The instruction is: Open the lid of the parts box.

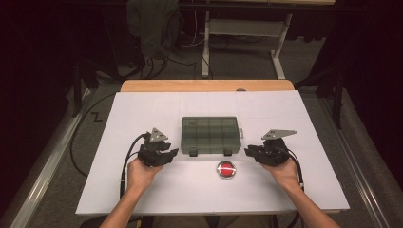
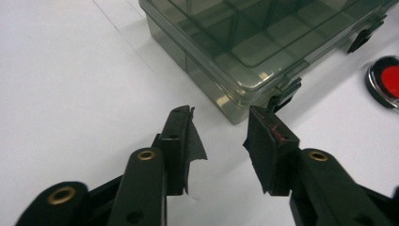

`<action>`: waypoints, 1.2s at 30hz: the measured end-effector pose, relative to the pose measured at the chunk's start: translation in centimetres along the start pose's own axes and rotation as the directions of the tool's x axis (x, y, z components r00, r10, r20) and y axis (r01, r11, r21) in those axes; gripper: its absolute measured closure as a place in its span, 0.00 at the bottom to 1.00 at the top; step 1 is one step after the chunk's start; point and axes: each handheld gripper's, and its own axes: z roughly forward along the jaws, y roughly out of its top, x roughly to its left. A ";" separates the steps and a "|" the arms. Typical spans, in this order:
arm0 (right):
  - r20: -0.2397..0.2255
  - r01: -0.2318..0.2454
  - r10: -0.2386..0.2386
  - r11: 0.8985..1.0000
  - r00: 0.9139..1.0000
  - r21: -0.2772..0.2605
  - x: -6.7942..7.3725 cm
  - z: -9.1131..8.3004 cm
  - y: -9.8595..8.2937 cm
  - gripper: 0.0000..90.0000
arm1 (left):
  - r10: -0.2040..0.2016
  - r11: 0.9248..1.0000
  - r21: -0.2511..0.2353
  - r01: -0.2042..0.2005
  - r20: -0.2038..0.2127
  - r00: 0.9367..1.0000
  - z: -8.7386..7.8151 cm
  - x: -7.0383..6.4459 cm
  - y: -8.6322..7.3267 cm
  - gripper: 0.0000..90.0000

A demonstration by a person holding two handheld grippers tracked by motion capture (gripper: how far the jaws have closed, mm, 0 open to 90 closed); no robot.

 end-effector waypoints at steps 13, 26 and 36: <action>-0.004 0.038 -0.038 0.994 0.999 0.105 0.0 0.6 0.9 1.00 | 0.033 0.993 0.113 -0.033 0.002 0.999 0.6 -0.2 0.5 0.86; -0.005 0.056 -0.056 0.984 0.998 0.171 0.3 1.5 1.8 1.00 | 0.049 0.986 0.158 -0.051 0.011 0.999 1.4 -0.7 1.2 0.93; -0.002 0.053 -0.053 0.980 0.999 0.192 0.3 1.9 2.2 1.00 | 0.049 0.987 0.153 -0.051 0.015 0.999 1.7 -1.0 1.7 0.93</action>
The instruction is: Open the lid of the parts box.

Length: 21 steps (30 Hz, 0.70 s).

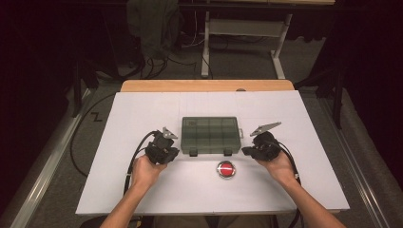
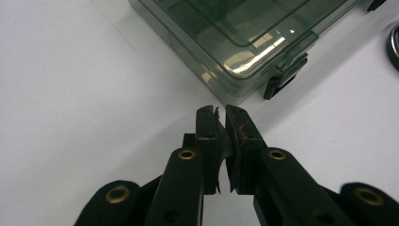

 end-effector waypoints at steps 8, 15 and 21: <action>0.001 0.001 -0.001 1.000 1.000 0.000 0.0 0.1 0.2 1.00 | 0.004 1.000 -0.012 -0.004 0.007 1.000 0.2 -0.3 0.3 0.93; 0.000 0.001 -0.001 1.000 1.000 -0.008 0.0 0.1 0.2 1.00 | -0.005 1.000 -0.026 0.005 0.008 1.000 0.1 -0.3 0.4 0.92; -0.003 -0.005 0.005 1.000 1.000 -0.026 0.0 0.0 0.3 1.00 | -0.014 0.998 -0.057 0.015 0.019 1.000 -0.2 -0.2 0.4 0.89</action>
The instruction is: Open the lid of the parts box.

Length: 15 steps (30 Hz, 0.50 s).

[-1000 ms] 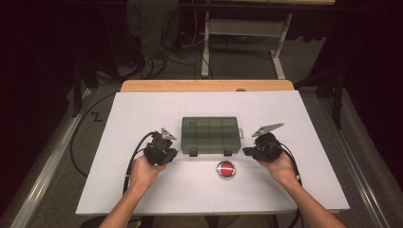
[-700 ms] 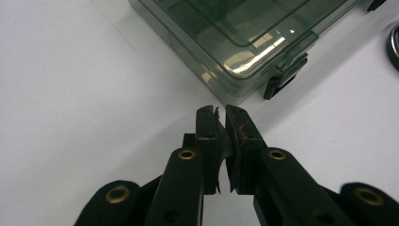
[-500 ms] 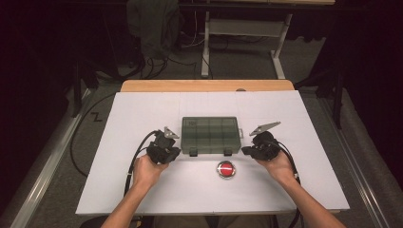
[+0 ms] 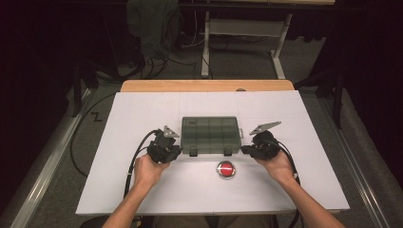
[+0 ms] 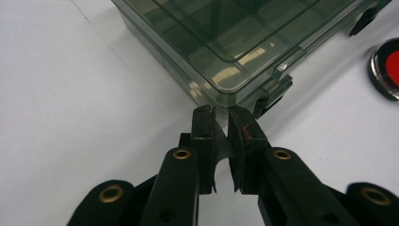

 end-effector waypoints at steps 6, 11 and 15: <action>-0.001 0.000 0.000 0.999 1.000 -0.038 0.0 -0.6 0.2 0.98 | -0.009 1.000 -0.021 0.008 -0.023 1.000 -0.1 0.0 0.2 0.77; -0.005 -0.008 0.008 0.998 1.000 -0.060 -0.1 -1.0 0.3 0.98 | -0.005 1.000 -0.026 0.004 -0.062 0.998 0.0 0.0 0.6 0.62; -0.007 -0.014 0.013 0.997 1.000 -0.071 -0.1 -1.2 0.4 0.97 | 0.004 0.999 -0.044 -0.007 -0.080 0.997 0.0 -0.1 0.8 0.56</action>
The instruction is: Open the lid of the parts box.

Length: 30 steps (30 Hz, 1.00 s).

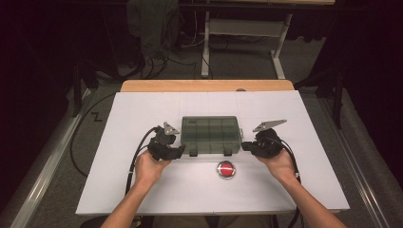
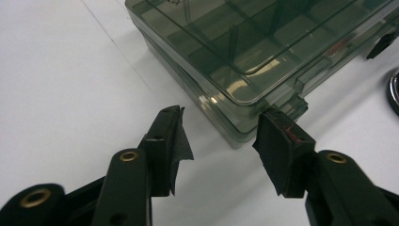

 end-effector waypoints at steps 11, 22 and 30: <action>0.005 -0.020 0.020 1.000 1.000 -0.006 -0.2 0.2 0.1 0.94 | -0.004 0.994 -0.105 0.004 0.004 1.000 -0.4 0.0 0.8 0.47; 0.023 -0.092 0.093 0.996 0.995 -0.018 -0.8 1.0 1.0 0.86 | -0.030 0.987 -0.156 0.034 0.025 0.999 -0.5 0.3 1.6 0.46; 0.034 -0.142 0.141 0.990 0.989 0.000 -1.1 1.6 2.0 0.84 | -0.051 0.986 -0.157 0.057 0.041 0.998 -0.5 0.6 2.2 0.48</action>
